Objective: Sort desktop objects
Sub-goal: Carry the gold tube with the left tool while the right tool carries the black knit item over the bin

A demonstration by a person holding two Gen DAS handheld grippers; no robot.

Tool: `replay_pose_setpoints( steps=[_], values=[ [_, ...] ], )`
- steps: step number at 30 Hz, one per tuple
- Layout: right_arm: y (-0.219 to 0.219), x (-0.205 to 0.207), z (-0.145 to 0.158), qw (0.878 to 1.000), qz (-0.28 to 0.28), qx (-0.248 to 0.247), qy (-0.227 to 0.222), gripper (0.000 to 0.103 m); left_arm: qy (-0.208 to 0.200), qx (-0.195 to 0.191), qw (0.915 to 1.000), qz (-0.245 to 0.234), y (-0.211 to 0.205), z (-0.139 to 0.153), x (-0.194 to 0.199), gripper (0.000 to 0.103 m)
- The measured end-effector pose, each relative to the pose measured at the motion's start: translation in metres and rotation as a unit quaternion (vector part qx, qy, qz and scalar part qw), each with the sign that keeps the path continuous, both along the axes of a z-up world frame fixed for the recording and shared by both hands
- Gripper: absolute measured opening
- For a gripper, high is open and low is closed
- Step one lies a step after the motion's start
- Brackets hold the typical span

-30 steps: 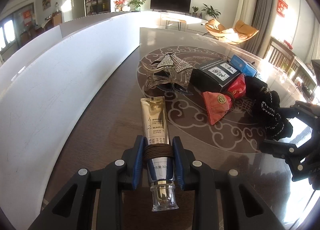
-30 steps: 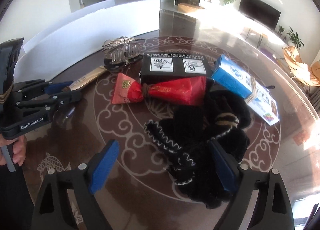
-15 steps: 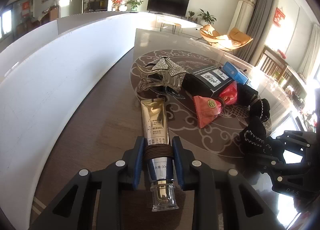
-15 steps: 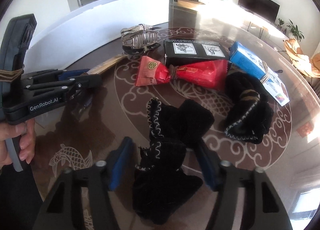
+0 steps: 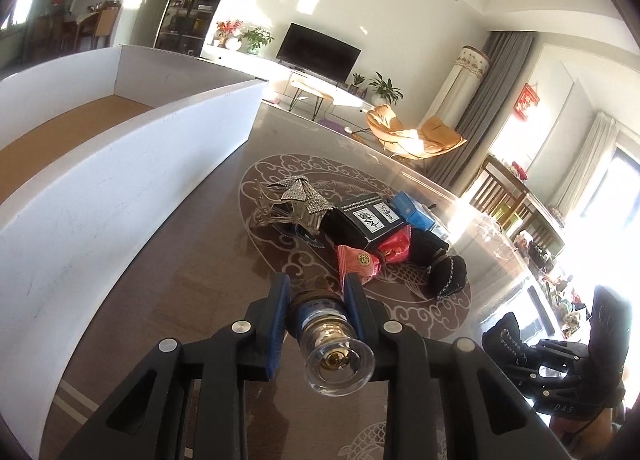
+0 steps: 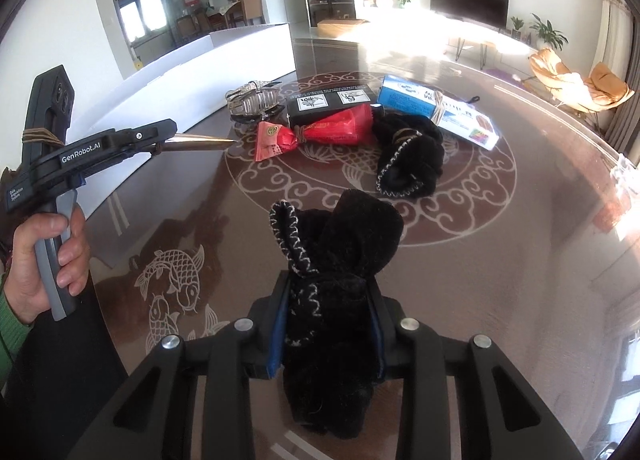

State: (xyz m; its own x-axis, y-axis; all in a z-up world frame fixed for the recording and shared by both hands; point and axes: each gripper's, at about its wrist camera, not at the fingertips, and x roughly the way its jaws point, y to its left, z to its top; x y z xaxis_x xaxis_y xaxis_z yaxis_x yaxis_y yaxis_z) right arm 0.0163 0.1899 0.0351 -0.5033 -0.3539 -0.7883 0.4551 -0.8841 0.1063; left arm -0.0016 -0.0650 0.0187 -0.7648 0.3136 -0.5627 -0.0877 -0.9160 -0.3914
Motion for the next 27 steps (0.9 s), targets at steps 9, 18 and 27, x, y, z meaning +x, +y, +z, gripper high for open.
replay_pose_setpoints(
  steps=[9, 18, 27],
  values=[
    [-0.013, 0.005, 0.023, 0.999, 0.014, -0.031, 0.021, 0.034, 0.036, 0.004, 0.9993, 0.003, -0.001, 0.032, 0.036, 0.027],
    [-0.106, -0.017, 0.087, 0.989, 0.108, -0.079, 0.070, 0.034, 0.097, 0.029, 0.9925, 0.068, -0.072, 0.115, 0.092, 0.027],
    [-0.285, -0.029, 0.132, 0.957, 0.257, -0.113, 0.069, 0.034, 0.001, 0.000, 0.9903, 0.139, -0.198, 0.136, 0.080, 0.027]
  ],
)
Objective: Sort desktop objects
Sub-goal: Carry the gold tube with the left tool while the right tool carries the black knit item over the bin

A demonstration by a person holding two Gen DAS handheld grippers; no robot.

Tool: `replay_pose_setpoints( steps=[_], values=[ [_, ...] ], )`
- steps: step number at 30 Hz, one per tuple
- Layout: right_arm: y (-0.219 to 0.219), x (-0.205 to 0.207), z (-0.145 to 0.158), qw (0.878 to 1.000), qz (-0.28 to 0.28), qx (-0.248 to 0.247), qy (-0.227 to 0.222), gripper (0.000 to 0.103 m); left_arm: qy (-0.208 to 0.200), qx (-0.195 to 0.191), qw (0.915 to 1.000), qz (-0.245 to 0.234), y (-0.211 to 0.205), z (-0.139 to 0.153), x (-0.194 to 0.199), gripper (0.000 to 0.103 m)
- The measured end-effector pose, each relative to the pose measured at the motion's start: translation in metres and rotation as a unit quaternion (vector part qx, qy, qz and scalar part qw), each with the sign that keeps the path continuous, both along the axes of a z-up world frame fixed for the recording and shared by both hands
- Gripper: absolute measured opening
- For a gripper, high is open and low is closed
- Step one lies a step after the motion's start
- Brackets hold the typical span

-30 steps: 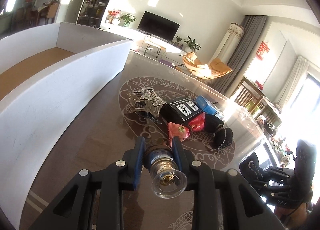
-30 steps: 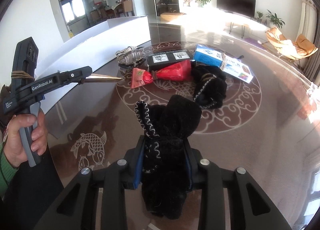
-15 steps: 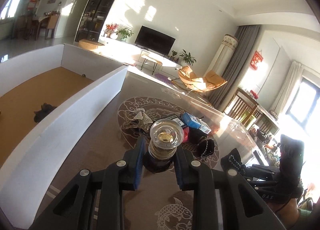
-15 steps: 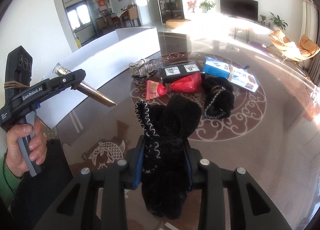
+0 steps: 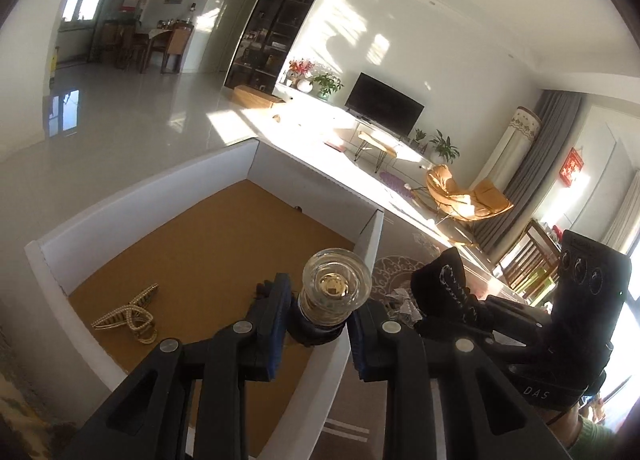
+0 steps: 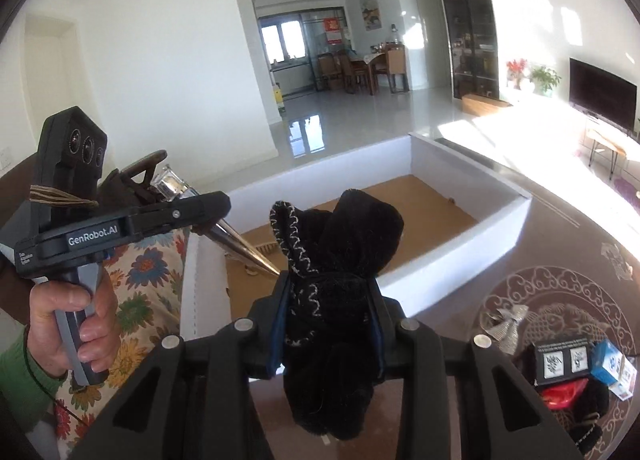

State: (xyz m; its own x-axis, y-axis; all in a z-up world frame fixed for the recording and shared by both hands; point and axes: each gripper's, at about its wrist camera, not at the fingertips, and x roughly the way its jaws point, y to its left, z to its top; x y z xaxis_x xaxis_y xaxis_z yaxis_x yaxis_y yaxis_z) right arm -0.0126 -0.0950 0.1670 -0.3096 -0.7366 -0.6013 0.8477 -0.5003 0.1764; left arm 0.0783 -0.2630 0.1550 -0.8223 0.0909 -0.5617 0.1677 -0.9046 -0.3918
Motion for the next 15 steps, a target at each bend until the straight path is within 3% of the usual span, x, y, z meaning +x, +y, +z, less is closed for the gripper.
replay_pose_setpoints(
  steps=[6, 12, 13, 14, 15],
  values=[
    [-0.098, -0.009, -0.050, 0.992, 0.068, 0.094, -0.046, 0.034, -0.119, -0.007, 0.9927, 0.019, -0.049, -0.049, -0.034, 0.027],
    [-0.138, -0.019, -0.099, 0.976, 0.095, 0.189, -0.048, 0.038, -0.211, 0.006, 0.9760, 0.051, -0.076, -0.091, -0.077, 0.029],
    [-0.141, -0.022, -0.104, 0.974, 0.096, 0.199, -0.049, 0.048, -0.225, 0.012, 0.9726, 0.059, -0.081, -0.096, -0.084, 0.030],
    [-0.142, -0.024, -0.106, 0.973, 0.096, 0.202, -0.048, 0.065, -0.236, 0.017, 0.9694, 0.067, -0.085, -0.100, -0.089, 0.031],
    [-0.141, -0.024, -0.105, 0.975, 0.094, 0.196, -0.046, 0.076, -0.246, 0.019, 0.9661, 0.075, -0.089, -0.102, -0.094, 0.037]
  ],
)
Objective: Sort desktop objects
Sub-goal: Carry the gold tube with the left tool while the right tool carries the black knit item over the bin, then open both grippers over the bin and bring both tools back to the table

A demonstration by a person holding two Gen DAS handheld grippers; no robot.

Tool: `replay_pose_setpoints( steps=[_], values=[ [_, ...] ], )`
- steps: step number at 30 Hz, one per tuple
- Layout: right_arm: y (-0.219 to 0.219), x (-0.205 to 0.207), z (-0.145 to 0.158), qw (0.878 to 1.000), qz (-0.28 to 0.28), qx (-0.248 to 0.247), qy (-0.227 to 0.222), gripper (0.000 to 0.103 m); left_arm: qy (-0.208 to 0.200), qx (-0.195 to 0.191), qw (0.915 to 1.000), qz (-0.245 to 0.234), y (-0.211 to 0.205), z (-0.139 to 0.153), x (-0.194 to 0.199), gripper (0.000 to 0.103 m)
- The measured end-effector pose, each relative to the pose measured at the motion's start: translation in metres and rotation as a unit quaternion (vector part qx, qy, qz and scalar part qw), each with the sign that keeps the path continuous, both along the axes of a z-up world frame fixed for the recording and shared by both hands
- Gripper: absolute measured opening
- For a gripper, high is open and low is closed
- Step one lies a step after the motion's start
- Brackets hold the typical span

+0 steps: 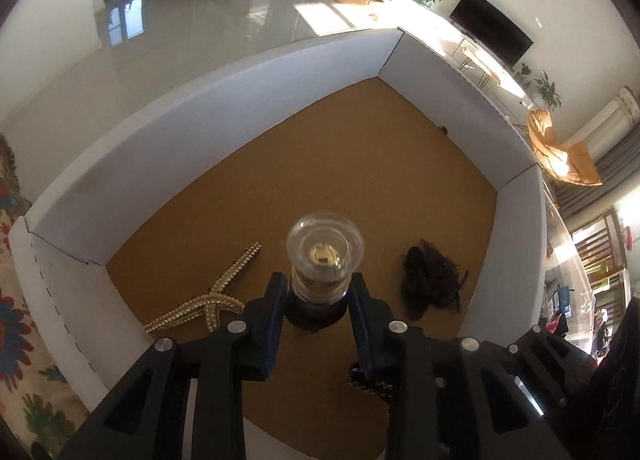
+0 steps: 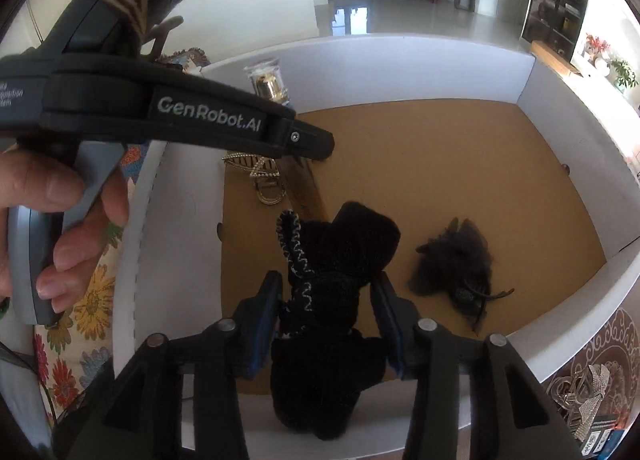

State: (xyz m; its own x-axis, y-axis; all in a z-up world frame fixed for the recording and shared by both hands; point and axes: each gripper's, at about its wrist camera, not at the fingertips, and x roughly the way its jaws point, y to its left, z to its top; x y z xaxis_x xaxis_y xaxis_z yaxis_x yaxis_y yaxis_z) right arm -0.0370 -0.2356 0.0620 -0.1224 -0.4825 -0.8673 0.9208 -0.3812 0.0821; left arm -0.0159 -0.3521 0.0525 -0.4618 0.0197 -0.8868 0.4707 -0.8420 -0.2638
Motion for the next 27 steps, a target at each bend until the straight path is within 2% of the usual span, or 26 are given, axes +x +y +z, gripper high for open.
replay_pose_setpoints(
  steps=[1, 3, 5, 8, 12, 16, 17, 18, 20, 22, 24, 27],
  values=[
    [0.003, -0.002, 0.004, 1.000, -0.003, -0.012, 0.001, 0.089, -0.007, -0.005, 0.9999, 0.009, -0.002, -0.001, -0.003, 0.040],
    [0.012, -0.005, 0.013, 0.999, -0.015, -0.040, 0.000, 0.090, -0.003, -0.026, 0.9994, 0.022, -0.003, 0.005, -0.005, 0.056],
    [0.026, -0.008, 0.022, 0.997, -0.030, -0.065, 0.006, 0.090, 0.016, -0.050, 0.9980, 0.034, -0.001, 0.016, 0.000, 0.063],
    [0.066, 0.005, 0.043, 0.991, -0.053, -0.115, 0.029, 0.091, 0.053, -0.056, 0.9963, 0.038, 0.009, 0.033, 0.017, 0.063],
    [0.140, 0.012, 0.044, 0.980, -0.105, -0.153, 0.077, 0.100, 0.092, -0.073, 0.9931, -0.010, 0.060, 0.054, 0.027, 0.063],
    [0.228, 0.016, 0.025, 0.968, -0.183, -0.133, 0.109, 0.100, 0.133, -0.056, 0.9843, -0.102, 0.150, 0.067, 0.036, 0.063],
    [0.253, 0.020, 0.018, 0.964, -0.206, -0.124, 0.112, 0.100, 0.140, -0.045, 0.9806, -0.130, 0.176, 0.067, 0.038, 0.068],
    [0.276, 0.020, 0.011, 0.960, -0.229, -0.114, 0.111, 0.100, 0.142, -0.034, 0.9765, -0.158, 0.202, 0.064, 0.037, 0.078],
    [0.323, 0.020, -0.003, 0.952, -0.278, -0.081, 0.102, 0.100, 0.140, -0.014, 0.9676, -0.210, 0.252, 0.051, 0.038, 0.089],
    [0.366, 0.020, -0.018, 0.938, -0.330, -0.043, 0.094, 0.100, 0.124, 0.000, 0.9609, -0.248, 0.294, 0.031, 0.035, 0.089],
    [0.406, 0.026, -0.026, 0.924, -0.371, -0.027, 0.086, 0.100, 0.100, -0.010, 0.9575, -0.270, 0.329, 0.009, 0.030, 0.089],
    [0.445, 0.038, -0.038, 0.909, -0.408, -0.009, 0.085, 0.100, 0.080, -0.063, 0.9525, -0.287, 0.364, -0.022, 0.025, 0.089]
  ],
)
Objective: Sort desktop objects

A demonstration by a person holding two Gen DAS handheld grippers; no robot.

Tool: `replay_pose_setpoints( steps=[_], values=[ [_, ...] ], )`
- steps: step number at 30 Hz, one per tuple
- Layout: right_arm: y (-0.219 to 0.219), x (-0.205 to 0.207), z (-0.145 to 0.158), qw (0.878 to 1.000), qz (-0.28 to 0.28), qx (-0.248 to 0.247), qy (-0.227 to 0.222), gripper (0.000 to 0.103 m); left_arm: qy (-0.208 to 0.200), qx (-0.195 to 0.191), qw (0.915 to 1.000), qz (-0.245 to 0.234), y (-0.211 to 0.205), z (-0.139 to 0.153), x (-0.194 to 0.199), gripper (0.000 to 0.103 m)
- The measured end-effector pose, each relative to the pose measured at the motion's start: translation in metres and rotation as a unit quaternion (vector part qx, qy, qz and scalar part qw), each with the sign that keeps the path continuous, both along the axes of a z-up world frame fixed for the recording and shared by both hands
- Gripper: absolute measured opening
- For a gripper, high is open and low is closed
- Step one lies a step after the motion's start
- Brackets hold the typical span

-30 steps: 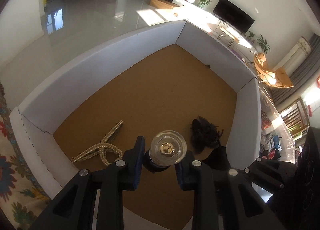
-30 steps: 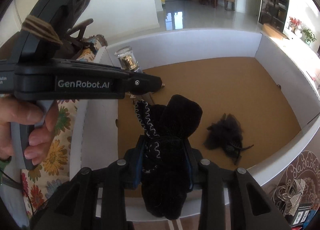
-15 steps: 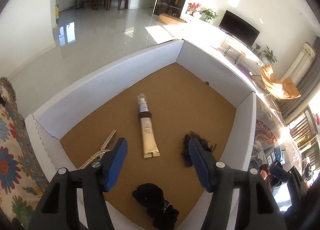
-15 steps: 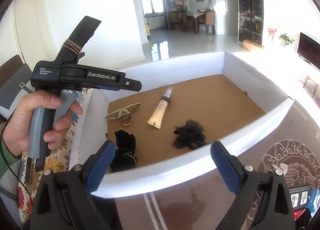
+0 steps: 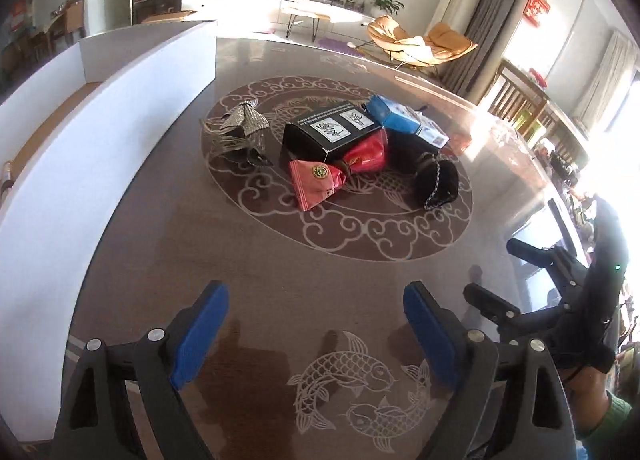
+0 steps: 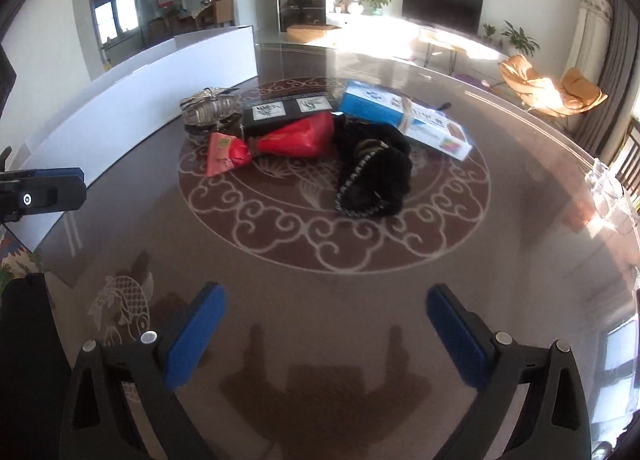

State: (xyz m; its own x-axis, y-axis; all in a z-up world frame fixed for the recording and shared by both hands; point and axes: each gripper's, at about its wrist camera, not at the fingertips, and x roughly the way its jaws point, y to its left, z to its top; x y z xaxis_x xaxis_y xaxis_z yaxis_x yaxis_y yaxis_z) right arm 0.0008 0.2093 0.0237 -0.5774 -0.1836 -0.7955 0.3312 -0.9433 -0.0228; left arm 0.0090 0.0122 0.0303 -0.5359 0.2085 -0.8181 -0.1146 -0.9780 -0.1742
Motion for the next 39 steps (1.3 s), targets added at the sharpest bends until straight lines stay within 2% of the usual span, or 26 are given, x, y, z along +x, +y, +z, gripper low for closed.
replay_pose_setpoints(
  steps=[4, 8, 16, 17, 19, 39],
  values=[
    [0.018, 0.011, -0.013, 1.000, -0.021, 0.000, -0.011, 0.100, -0.006, -0.043, 0.9990, 0.011, 0.014, -0.030, -0.005, 0.089],
    [0.015, 0.009, -0.019, 0.999, -0.030, 0.001, -0.011, 0.101, 0.008, -0.097, 0.9951, 0.021, 0.016, -0.042, 0.001, 0.090],
    [0.005, 0.005, -0.022, 1.000, -0.025, 0.001, -0.015, 0.103, 0.021, -0.090, 0.9952, 0.034, 0.010, -0.045, 0.000, 0.091],
    [0.005, 0.005, -0.022, 1.000, -0.025, 0.001, -0.016, 0.103, 0.022, -0.089, 0.9951, 0.035, 0.010, -0.045, 0.000, 0.093],
    [0.005, 0.005, -0.022, 1.000, -0.026, 0.001, -0.016, 0.103, 0.018, -0.089, 0.9952, 0.036, 0.010, -0.048, -0.001, 0.103],
    [0.004, 0.006, -0.022, 1.000, -0.026, 0.001, -0.016, 0.103, 0.019, -0.088, 0.9952, 0.038, 0.011, -0.048, 0.001, 0.103]
  ],
)
